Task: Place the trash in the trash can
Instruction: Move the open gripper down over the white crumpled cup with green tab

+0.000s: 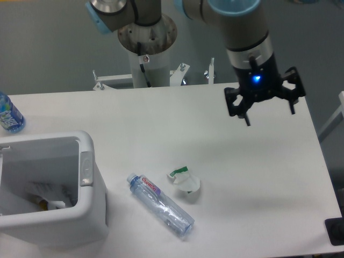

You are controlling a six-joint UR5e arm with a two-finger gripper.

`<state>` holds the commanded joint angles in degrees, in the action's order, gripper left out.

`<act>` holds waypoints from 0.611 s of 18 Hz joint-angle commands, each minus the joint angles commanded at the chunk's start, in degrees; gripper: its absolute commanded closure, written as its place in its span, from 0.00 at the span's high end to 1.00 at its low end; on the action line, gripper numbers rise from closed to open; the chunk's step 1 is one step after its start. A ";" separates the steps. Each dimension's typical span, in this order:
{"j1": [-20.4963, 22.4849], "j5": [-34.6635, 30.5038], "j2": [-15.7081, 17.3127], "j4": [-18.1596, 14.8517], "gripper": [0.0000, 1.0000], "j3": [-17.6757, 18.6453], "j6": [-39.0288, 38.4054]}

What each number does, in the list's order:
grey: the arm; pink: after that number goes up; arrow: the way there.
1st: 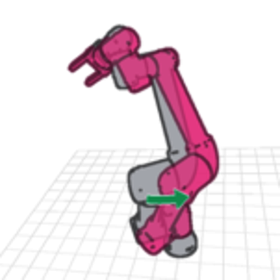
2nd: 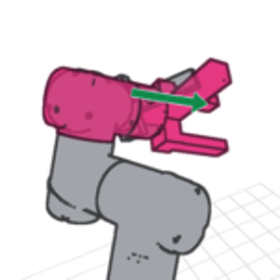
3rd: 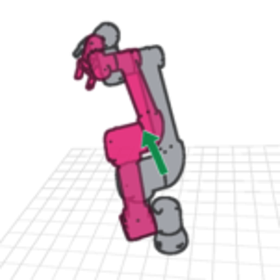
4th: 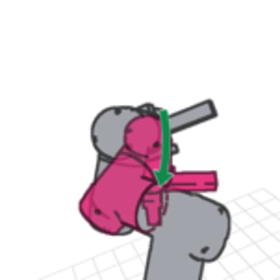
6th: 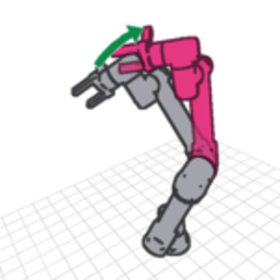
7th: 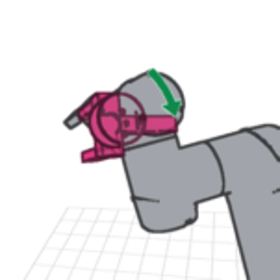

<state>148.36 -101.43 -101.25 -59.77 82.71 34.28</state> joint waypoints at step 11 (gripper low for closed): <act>-1.40 2.38 -1.57 4.48 1.00 4.22 -12.62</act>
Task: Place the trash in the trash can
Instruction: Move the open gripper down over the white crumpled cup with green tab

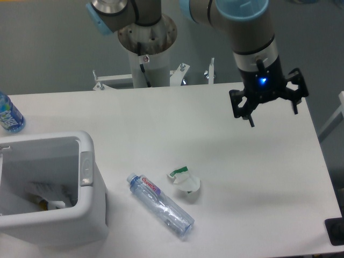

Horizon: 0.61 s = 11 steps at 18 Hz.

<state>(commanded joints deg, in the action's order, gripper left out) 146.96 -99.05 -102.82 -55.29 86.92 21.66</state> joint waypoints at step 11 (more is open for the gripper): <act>-7.48 5.01 -10.46 0.36 1.00 0.52 -20.23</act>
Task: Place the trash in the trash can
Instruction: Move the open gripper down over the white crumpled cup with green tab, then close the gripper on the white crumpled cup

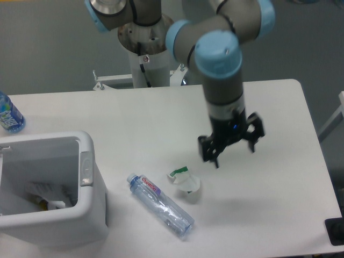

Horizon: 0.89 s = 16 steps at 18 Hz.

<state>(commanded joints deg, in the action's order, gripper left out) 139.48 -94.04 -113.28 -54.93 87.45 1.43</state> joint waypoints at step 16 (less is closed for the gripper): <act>-4.57 -0.09 -7.65 0.70 1.00 2.99 -1.78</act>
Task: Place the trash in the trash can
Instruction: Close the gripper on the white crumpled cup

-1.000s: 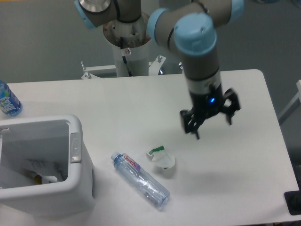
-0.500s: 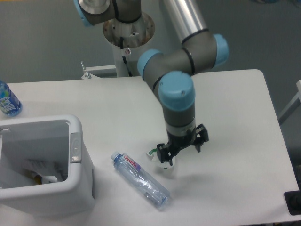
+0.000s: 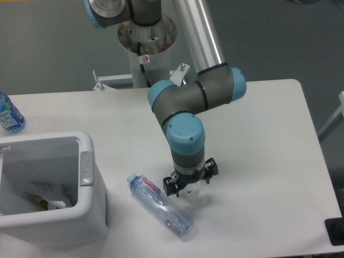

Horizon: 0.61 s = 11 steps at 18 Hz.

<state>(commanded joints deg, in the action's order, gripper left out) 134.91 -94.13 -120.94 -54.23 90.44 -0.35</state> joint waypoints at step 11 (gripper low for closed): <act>-0.09 -2.02 -1.14 0.26 0.62 0.44 -0.17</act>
<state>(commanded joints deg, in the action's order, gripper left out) 134.82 -96.15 -122.08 -53.96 90.88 -0.53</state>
